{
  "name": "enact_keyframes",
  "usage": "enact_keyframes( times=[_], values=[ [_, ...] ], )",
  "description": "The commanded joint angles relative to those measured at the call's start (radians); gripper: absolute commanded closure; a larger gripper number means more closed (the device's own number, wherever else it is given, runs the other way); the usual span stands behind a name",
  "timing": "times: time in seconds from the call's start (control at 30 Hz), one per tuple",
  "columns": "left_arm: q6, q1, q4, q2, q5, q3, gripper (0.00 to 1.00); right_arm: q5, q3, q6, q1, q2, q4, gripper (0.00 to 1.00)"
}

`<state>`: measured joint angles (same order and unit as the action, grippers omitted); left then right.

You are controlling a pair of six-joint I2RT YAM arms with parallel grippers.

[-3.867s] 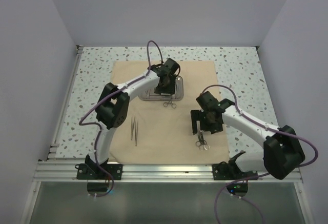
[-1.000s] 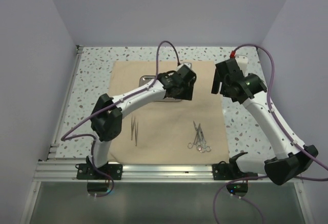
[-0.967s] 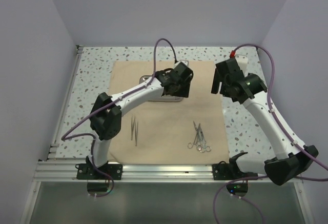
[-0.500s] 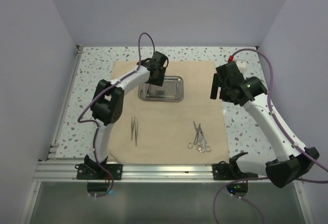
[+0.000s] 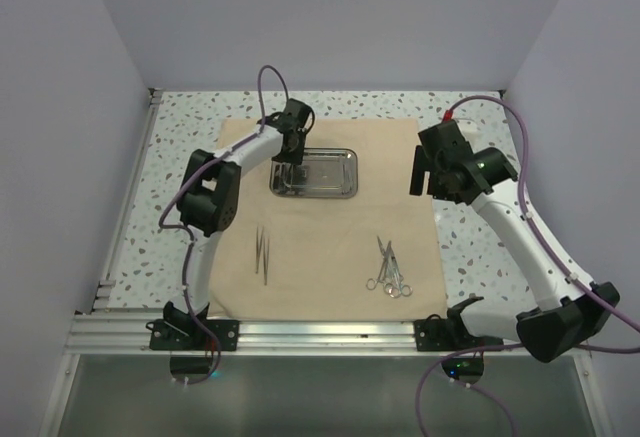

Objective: Open and lay out the surgical kit
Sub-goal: Pick up the medical item from the container.

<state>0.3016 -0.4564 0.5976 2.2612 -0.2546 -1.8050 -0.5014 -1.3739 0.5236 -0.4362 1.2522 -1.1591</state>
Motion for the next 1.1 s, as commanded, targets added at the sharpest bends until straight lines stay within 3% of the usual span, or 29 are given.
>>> enact_keyframes(
  times=[0.0, 0.27, 0.47, 0.67, 0.93, 1.07],
  values=[
    [0.001, 0.019, 0.01, 0.028, 0.04, -0.017, 0.6, 0.001, -0.011, 0.007, 0.004, 0.01, -0.002, 0.02],
    [-0.01, 0.022, 0.013, 0.023, 0.153, 0.044, 1.0, 0.017, -0.04, 0.004, 0.005, 0.062, 0.038, 0.02],
    [0.014, 0.022, 0.056, -0.067, 0.187, 0.029, 1.0, 0.086, -0.066, -0.023, 0.004, 0.114, 0.11, 0.02],
    [0.076, 0.016, 0.139, -0.287, 0.17, 0.076, 1.0, 0.247, -0.137, -0.077, 0.004, 0.239, 0.243, 0.01],
    [0.192, -0.079, 0.099, -0.689, 0.114, 0.574, 1.0, 0.376, -0.338, -0.071, 0.004, 0.473, 0.395, 0.02],
    [0.287, -0.128, 0.071, -0.831, 0.127, 0.839, 1.0, 0.419, -0.497, -0.066, 0.004, 0.691, 0.392, 0.11]
  ],
)
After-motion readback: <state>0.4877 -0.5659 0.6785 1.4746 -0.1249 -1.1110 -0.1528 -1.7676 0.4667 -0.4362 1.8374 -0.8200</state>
